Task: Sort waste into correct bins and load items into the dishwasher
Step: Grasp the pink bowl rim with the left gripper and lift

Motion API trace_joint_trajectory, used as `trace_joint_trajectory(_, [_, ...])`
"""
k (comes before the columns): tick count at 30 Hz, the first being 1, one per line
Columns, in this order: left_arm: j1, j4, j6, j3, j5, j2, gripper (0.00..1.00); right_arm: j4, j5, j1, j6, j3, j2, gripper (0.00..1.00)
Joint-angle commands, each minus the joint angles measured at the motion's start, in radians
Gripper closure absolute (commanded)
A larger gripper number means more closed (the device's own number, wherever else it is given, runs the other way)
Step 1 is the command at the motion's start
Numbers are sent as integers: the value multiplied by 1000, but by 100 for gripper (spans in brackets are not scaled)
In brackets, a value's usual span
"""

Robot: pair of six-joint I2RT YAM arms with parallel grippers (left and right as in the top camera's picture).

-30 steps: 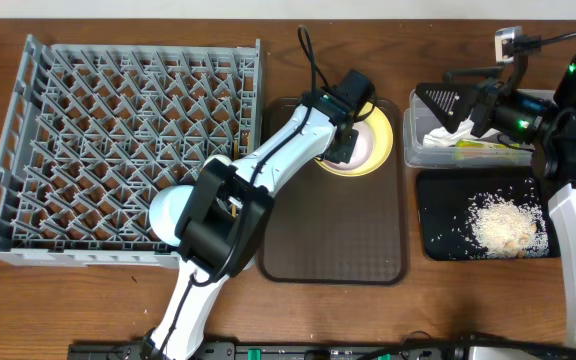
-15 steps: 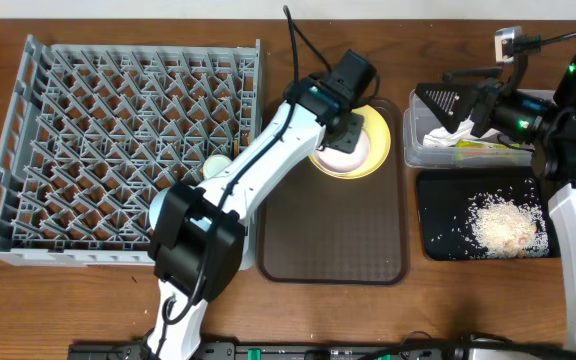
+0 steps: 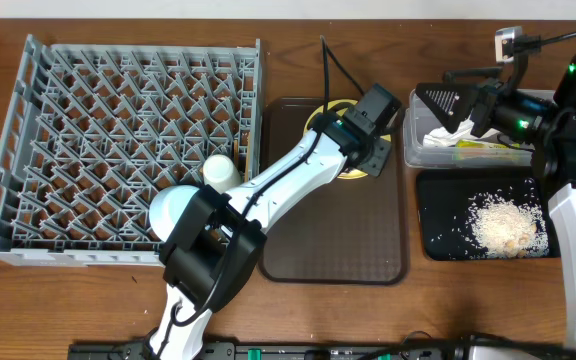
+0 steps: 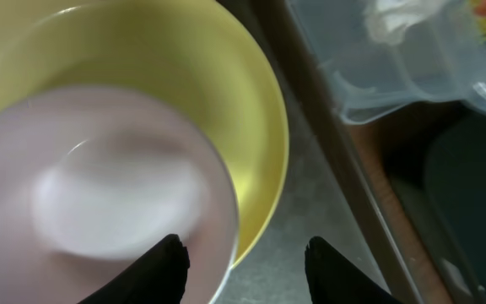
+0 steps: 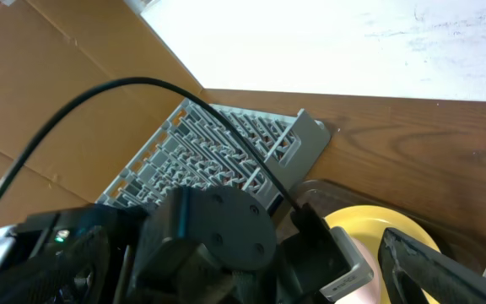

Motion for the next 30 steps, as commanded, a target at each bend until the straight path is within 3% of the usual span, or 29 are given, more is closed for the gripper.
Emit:
trace_joint_trajectory(1, [4,32,-20,-46,-17,-1,52,-2,-1,0,-15,0,0,1])
trace_joint_trajectory(15, [4,204,-20,-170,-73,-1,63,-2,-1,-1,-15,0,0,1])
trace_joint_trajectory(20, [4,217,-20,-182,-73,-1,70,-2,-1,0,-15,0,0,1])
trace_joint_trajectory(30, [4,216,-19,-193,-72,12,74,-2,-1,0,-15,0,0,1])
